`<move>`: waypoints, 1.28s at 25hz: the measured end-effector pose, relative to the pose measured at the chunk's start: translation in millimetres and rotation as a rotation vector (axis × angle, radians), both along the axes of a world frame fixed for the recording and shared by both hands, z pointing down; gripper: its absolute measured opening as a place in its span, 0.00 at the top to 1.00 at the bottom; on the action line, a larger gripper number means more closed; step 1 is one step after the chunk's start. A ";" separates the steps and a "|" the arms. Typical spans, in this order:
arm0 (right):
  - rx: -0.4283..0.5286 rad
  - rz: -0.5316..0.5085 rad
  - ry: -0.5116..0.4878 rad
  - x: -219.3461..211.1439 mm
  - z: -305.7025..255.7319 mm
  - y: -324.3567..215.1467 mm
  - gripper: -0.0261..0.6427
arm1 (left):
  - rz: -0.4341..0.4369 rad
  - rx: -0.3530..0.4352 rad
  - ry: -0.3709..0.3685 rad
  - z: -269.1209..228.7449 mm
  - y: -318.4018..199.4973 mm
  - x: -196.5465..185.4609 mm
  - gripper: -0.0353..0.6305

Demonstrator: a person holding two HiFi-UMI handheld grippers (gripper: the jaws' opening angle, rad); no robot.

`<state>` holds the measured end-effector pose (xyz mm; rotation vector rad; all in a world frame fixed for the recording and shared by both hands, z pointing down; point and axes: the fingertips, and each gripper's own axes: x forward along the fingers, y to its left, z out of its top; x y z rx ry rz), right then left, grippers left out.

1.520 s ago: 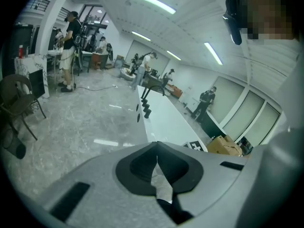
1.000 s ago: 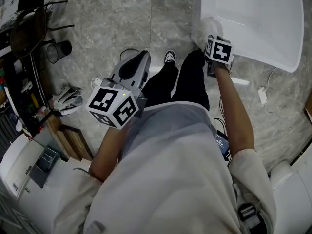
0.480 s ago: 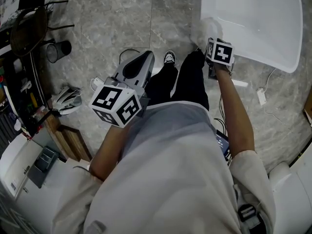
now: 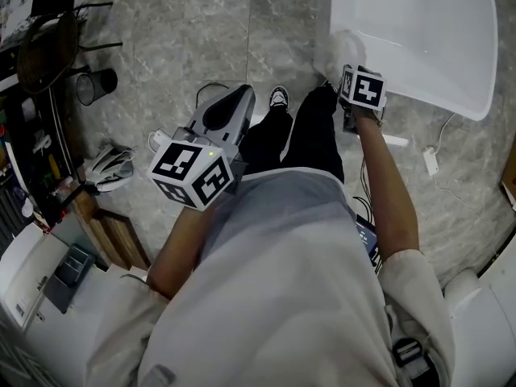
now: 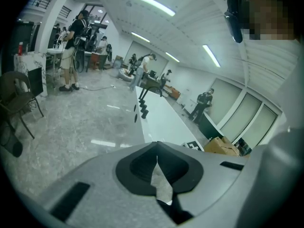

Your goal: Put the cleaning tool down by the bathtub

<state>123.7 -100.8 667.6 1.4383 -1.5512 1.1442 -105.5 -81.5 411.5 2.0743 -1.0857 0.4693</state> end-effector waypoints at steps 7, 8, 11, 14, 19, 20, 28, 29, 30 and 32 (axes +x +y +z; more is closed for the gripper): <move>0.010 0.004 0.002 2.3 -6.5 2.1 0.79 | 0.008 0.007 0.008 -3.1 -1.1 2.2 0.93; 0.012 0.005 0.001 2.8 -8.0 2.7 0.79 | 0.010 0.008 0.010 -4.1 -1.1 2.8 0.93; 0.018 0.007 -0.001 2.2 -11.2 4.6 0.79 | 0.014 0.011 0.013 -4.6 -0.1 3.4 0.93; 0.025 0.010 -0.008 0.9 -13.4 6.4 0.79 | 0.018 0.011 0.012 -3.4 1.3 3.9 0.93; 0.034 0.016 -0.014 1.2 -18.5 8.5 0.79 | 0.022 0.015 0.019 -4.6 1.2 5.5 0.93; 0.037 0.018 -0.016 1.2 -20.1 9.2 0.79 | 0.023 0.015 0.022 -5.1 1.4 5.7 0.93; 0.063 0.036 -0.031 1.7 -36.1 12.3 0.79 | 0.039 0.030 0.041 -10.2 -0.4 9.0 0.93; 0.065 0.040 -0.034 1.8 -38.7 12.4 0.79 | 0.043 0.032 0.044 -11.2 -0.8 9.5 0.93; 0.069 0.044 -0.037 2.0 -41.8 12.3 0.79 | 0.046 0.035 0.046 -12.3 -1.3 10.3 0.93; 0.080 0.051 -0.044 2.4 -49.3 11.6 0.79 | 0.055 0.038 0.050 -14.3 -2.2 12.3 0.93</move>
